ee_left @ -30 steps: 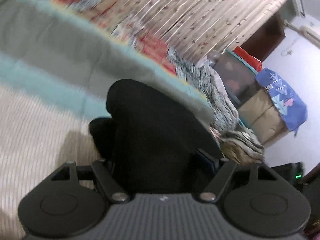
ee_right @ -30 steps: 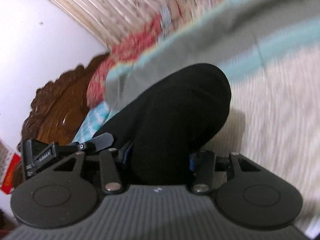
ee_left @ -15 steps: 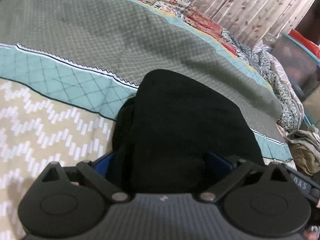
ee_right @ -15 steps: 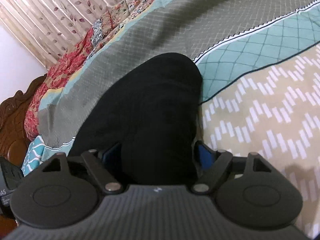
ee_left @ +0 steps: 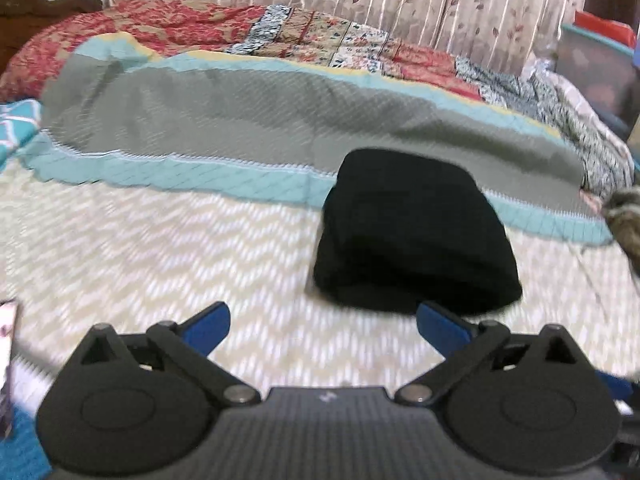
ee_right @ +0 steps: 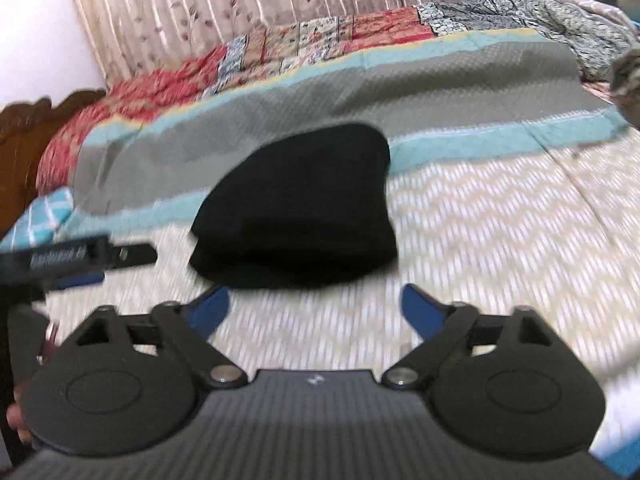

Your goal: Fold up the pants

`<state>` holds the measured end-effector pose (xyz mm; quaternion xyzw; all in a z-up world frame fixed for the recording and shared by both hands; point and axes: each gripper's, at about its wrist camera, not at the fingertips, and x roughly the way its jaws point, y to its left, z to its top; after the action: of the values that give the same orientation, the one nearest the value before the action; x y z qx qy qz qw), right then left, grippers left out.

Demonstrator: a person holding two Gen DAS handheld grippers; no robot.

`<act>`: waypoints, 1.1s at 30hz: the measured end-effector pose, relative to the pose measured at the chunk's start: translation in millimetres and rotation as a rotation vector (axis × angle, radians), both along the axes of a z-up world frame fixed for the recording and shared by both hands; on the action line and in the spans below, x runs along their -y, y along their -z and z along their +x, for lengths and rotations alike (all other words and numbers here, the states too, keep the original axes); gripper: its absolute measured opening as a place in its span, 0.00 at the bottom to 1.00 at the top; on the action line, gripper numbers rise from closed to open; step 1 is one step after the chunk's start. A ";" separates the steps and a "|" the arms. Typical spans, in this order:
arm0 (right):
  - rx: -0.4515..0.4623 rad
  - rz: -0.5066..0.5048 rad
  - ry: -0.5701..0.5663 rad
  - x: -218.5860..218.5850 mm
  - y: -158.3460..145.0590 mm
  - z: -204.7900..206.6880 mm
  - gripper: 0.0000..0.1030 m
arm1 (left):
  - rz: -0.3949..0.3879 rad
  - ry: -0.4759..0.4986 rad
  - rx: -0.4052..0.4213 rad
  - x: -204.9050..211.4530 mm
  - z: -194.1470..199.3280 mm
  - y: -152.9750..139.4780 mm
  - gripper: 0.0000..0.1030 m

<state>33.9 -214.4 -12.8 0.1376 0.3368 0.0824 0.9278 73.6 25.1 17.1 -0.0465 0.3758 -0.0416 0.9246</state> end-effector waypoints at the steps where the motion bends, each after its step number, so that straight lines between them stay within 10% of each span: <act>1: -0.019 0.009 0.002 -2.3 2.5 -11.8 0.97 | 0.009 0.006 -0.005 -0.2 -11.0 -1.9 1.00; 15: -0.099 0.031 0.094 -18.0 -2.5 -95.9 0.98 | 0.171 -0.011 0.017 22.4 -109.2 -13.7 1.00; 33: -0.102 0.086 0.119 -16.3 0.6 -113.3 0.98 | 0.301 -0.073 0.059 25.1 -125.8 -16.7 1.00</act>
<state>-79.4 -198.1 -13.4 0.2010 0.3710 0.0345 0.9059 -52.2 0.0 33.7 0.0800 0.3487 0.0476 0.9326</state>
